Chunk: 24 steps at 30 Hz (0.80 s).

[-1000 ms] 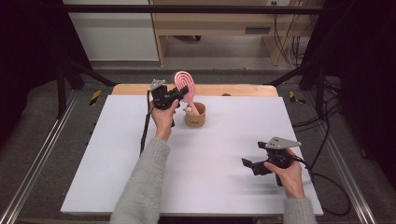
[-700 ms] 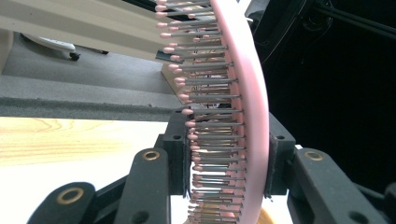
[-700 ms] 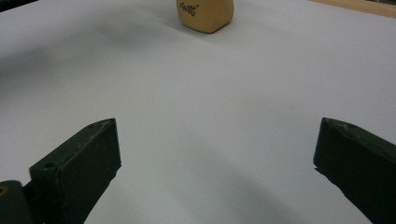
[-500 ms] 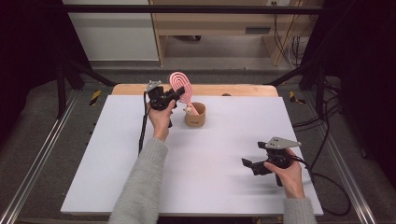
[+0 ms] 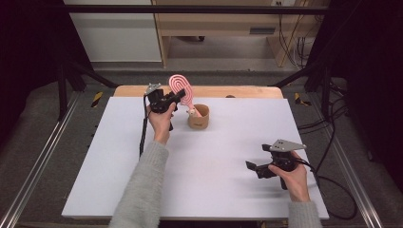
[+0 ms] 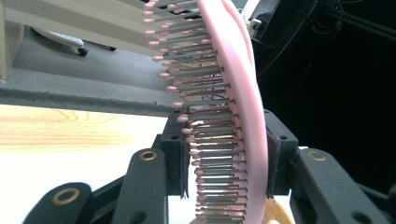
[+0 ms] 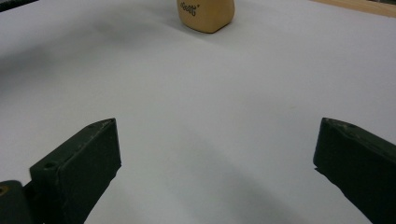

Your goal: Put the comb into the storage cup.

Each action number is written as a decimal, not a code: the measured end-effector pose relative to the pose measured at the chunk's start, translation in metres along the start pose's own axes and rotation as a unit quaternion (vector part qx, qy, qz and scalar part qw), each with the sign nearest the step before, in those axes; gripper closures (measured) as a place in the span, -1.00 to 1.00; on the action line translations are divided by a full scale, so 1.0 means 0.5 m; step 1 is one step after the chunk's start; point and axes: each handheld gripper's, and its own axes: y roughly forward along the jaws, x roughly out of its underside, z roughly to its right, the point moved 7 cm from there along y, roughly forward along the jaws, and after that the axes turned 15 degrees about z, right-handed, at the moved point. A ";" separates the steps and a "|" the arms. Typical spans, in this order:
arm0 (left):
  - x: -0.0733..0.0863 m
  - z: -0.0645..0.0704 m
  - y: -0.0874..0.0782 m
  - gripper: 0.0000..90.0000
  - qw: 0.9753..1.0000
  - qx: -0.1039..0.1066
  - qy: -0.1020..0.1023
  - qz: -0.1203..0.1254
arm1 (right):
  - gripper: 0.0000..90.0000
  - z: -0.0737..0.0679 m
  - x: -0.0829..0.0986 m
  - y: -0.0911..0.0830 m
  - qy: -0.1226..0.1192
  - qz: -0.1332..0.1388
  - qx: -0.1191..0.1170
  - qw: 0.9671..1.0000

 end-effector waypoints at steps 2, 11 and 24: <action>0.000 -0.001 -0.001 0.33 1.000 0.001 0.000 -0.001 | -0.98 0.000 0.000 0.000 -0.001 -0.001 0.000 1.000; 0.000 -0.002 -0.005 0.30 1.000 0.001 0.011 -0.007 | -0.98 -0.001 0.000 0.000 0.001 0.000 0.000 1.000; 0.000 -0.004 -0.014 0.02 0.999 0.009 0.033 -0.029 | -0.98 -0.001 0.000 0.001 -0.001 -0.001 -0.001 1.000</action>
